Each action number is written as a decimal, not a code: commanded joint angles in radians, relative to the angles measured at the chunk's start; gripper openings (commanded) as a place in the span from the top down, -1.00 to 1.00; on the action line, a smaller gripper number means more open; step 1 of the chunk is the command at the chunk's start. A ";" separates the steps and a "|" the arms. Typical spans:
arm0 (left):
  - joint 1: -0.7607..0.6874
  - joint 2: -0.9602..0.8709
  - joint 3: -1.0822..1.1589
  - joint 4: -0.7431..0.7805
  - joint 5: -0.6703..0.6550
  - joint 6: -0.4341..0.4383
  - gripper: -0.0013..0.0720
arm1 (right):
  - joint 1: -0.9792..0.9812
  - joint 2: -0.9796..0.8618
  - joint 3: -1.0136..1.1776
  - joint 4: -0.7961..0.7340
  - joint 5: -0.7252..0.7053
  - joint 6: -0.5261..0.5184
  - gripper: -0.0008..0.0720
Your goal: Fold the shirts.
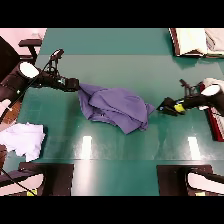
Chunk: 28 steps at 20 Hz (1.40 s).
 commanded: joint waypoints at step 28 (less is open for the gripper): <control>0.188 0.550 0.869 0.034 -0.037 0.025 0.89 | -0.218 0.501 1.099 -0.136 0.121 -0.017 0.94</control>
